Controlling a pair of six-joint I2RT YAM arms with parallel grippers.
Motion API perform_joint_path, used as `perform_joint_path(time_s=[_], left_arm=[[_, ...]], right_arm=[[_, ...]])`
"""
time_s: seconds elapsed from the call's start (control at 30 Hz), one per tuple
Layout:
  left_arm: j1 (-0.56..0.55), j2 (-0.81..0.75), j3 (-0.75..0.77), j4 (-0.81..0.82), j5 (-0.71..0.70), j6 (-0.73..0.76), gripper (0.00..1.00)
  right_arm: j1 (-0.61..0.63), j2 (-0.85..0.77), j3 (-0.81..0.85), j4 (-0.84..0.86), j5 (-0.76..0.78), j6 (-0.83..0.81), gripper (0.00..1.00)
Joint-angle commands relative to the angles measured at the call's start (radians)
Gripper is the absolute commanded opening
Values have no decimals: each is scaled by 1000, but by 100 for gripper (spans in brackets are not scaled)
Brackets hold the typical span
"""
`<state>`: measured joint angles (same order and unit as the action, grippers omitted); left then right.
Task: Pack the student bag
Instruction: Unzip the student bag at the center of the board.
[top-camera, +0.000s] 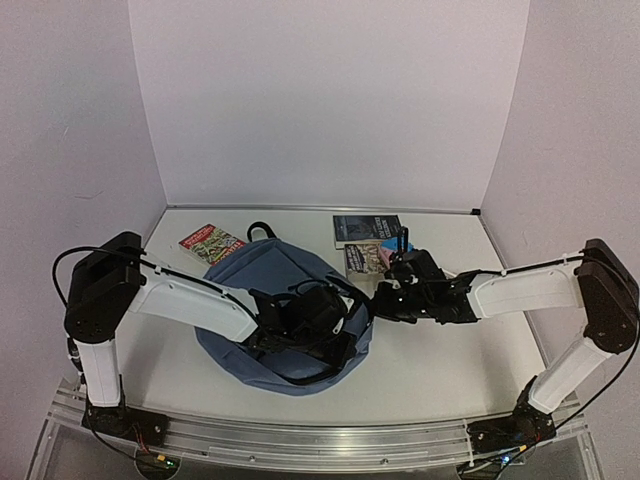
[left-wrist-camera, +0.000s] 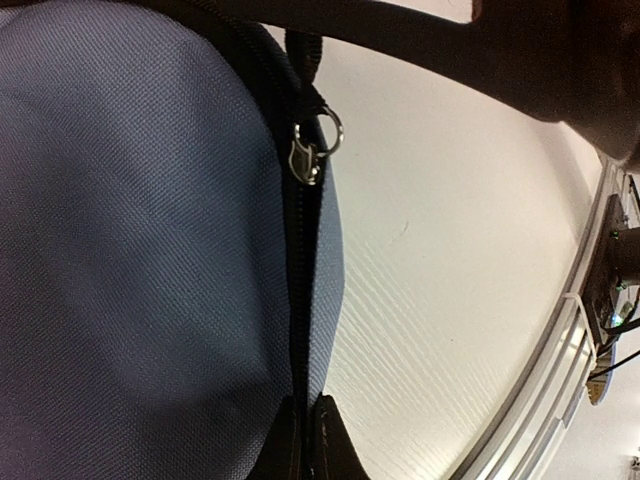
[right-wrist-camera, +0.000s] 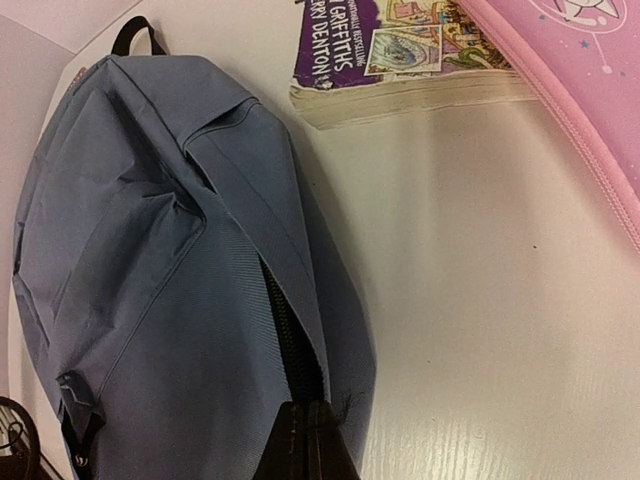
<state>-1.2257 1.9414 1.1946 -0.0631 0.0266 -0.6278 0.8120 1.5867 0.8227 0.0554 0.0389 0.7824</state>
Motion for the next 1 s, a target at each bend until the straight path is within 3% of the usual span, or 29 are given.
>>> perform_joint_path(time_s=[0.0,0.63,0.97], left_arm=[[-9,-67,-37,-8,143,17,0],[-48,-83,-24,-118,163,-12,0],[-51,-208,-111,-174,178,-14,0]], right_arm=[[-22,2,67,37,56,-29,0],[-108,4,123,-2,63,-87,0],[-40,-112,58,4,-181,-205,0]])
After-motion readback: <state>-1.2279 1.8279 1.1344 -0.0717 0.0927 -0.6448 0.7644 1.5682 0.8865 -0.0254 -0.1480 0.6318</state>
